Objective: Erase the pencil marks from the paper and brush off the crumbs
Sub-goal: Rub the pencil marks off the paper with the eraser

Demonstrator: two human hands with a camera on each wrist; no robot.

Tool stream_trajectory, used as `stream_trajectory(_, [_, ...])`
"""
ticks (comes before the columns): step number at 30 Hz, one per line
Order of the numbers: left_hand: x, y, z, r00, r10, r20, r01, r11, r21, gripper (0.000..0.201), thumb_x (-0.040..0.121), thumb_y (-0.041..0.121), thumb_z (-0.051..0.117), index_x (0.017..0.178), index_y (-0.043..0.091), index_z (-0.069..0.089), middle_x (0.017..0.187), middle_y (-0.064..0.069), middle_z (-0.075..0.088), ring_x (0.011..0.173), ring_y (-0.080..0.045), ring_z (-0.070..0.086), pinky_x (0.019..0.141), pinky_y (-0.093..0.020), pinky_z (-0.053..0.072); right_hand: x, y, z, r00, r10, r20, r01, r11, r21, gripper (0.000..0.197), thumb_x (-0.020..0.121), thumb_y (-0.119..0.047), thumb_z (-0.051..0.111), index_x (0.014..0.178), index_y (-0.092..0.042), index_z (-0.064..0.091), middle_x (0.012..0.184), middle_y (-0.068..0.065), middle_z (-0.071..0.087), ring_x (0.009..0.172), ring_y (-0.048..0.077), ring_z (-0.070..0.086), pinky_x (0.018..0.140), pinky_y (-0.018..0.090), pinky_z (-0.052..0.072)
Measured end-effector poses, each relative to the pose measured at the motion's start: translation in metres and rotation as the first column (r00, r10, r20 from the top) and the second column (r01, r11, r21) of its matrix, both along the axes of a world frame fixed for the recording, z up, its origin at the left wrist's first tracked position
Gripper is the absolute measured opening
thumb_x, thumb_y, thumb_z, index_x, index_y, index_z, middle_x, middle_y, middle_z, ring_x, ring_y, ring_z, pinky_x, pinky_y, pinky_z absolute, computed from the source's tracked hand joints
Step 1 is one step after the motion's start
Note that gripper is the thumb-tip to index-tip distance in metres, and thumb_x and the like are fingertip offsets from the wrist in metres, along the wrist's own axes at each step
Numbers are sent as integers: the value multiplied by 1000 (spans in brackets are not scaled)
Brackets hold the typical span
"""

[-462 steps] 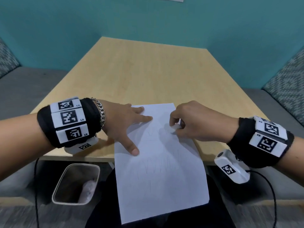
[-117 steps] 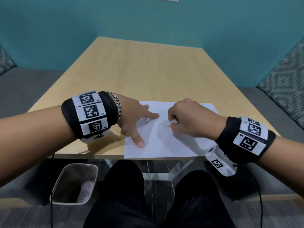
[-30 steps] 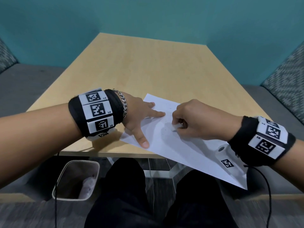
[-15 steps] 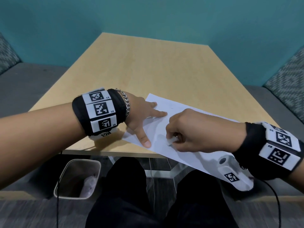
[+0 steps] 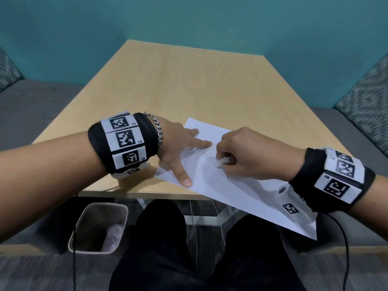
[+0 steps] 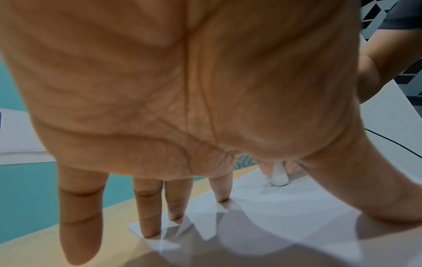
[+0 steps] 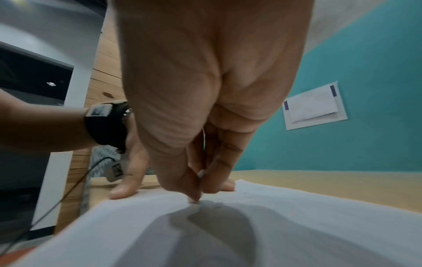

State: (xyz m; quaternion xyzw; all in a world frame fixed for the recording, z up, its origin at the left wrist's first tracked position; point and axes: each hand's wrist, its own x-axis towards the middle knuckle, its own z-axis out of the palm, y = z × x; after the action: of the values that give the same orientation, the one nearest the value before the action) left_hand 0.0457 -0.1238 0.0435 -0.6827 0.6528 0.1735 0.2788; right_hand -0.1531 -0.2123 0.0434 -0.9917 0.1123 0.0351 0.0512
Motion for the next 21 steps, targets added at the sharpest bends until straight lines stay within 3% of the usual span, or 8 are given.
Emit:
stream_trajectory(4, [0, 0, -1, 1000, 0, 6, 0, 1000, -1, 133, 61, 94, 69, 159, 58, -13, 175, 8, -14, 155, -30, 29, 120, -53, 34, -7, 16, 2, 991, 108, -84, -104, 993, 57, 5, 86, -26, 65, 86, -23, 69, 77, -13, 53, 69, 7, 48, 67, 27, 46])
stream_trajectory(9, [-2, 1, 2, 1000, -7, 14, 7, 1000, 7, 130, 65, 92, 68, 160, 56, -14, 175, 8, -15, 156, -30, 28, 120, -53, 33, -7, 1, 3, 999, -13, -31, 12, 1000, -20, 2, 85, -23, 64, 83, -23, 65, 77, -14, 51, 70, 8, 48, 69, 36, 51])
stream_trajectory(11, [-2, 1, 1, 1000, -2, 19, 2, 1000, 9, 131, 64, 92, 68, 160, 56, -14, 175, 8, -16, 157, -30, 26, 121, -54, 31, -10, 10, 1, 999, 22, -41, -23, 999, -25, 6, 85, -23, 63, 87, -22, 68, 79, -13, 51, 73, 13, 50, 69, 34, 49])
stream_trajectory(14, [-2, 0, 0, 1000, -2, 15, 2, 1000, 5, 132, 63, 93, 68, 159, 57, -15, 175, 8, -16, 157, -29, 25, 121, -54, 32, -12, 22, 3, 991, 84, -100, -82, 996, 27, 7, 87, -25, 63, 89, -23, 69, 80, -12, 53, 71, 11, 50, 68, 31, 48])
stream_trajectory(18, [0, -1, 0, 1000, 1, -3, -1, 1000, 3, 132, 62, 94, 67, 159, 58, -14, 175, 10, -17, 156, -28, 27, 120, -52, 32, -10, 5, 0, 1000, -10, -22, 10, 1000, -8, 5, 86, -23, 64, 85, -22, 69, 76, -12, 56, 70, 10, 50, 70, 33, 50])
stream_trajectory(21, [3, -1, -2, 1000, 2, -17, -2, 1000, -5, 133, 61, 94, 69, 158, 59, -13, 175, 10, -17, 156, -27, 27, 121, -53, 31, -16, 12, -3, 1000, 10, -21, -10, 1000, 9, 8, 86, -25, 63, 90, -23, 71, 78, -13, 59, 73, 10, 54, 72, 29, 50])
